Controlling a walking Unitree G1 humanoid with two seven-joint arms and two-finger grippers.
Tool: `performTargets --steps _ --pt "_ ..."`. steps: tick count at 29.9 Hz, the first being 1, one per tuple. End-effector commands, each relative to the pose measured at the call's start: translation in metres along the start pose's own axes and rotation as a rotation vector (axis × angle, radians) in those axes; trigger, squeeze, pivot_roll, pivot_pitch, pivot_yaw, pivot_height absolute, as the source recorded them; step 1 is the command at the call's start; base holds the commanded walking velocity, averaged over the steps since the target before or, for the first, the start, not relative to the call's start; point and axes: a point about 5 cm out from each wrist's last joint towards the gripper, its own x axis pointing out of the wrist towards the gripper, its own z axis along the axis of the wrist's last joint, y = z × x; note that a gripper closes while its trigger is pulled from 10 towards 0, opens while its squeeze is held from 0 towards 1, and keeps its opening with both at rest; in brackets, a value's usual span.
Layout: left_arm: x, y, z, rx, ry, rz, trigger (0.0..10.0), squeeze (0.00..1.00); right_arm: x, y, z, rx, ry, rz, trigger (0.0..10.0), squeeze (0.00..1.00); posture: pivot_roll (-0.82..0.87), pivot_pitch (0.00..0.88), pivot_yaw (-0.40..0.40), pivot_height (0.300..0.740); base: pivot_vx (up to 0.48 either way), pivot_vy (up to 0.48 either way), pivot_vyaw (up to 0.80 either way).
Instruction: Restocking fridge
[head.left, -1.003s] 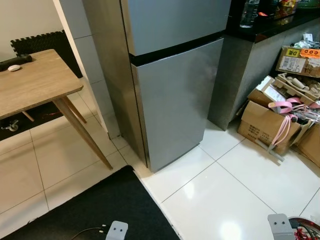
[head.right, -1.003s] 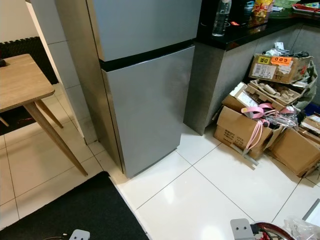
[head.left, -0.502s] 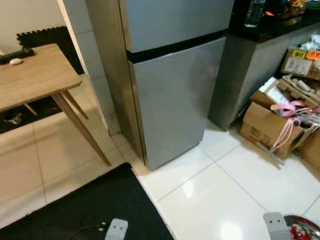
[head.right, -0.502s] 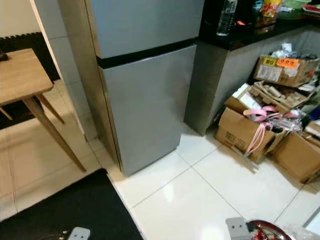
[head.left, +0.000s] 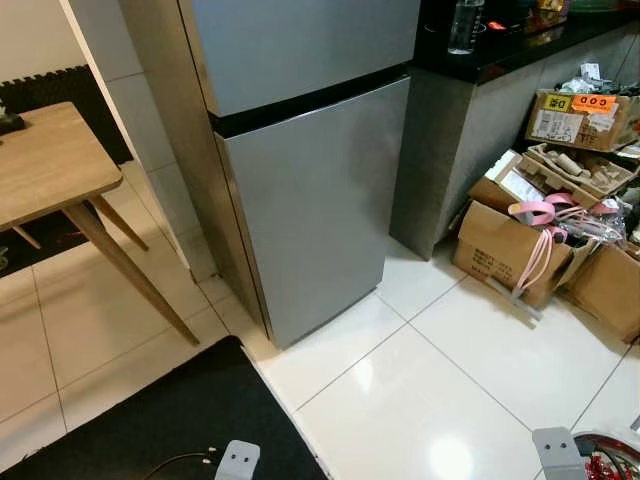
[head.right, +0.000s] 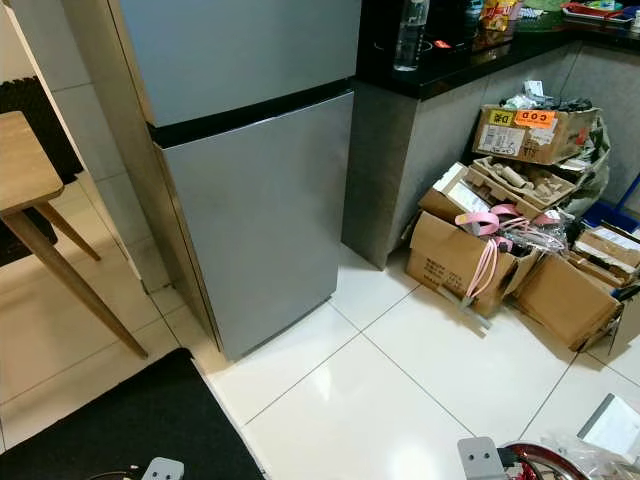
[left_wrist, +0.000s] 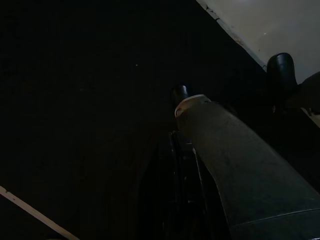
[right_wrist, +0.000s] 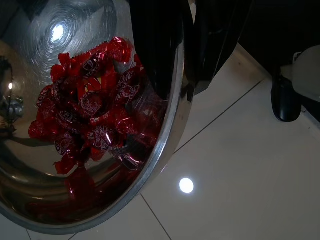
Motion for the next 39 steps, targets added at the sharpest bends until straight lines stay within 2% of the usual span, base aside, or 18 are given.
performTargets --steps 1,39 --pt "-0.0008 0.0046 -0.0027 0.017 0.016 0.009 10.0 0.0 -0.0002 -0.0003 -0.0003 0.01 -0.001 -0.011 10.0 0.0 -0.12 0.0 0.012 0.74 0.0 0.0 0.0" --pt "-0.0009 0.0066 -0.0009 0.045 0.017 0.005 10.0 0.0 -0.001 0.001 -0.0047 0.016 0.015 -0.01 10.0 0.0 -0.12 0.0 0.02 0.74 0.312 0.0 0.0"
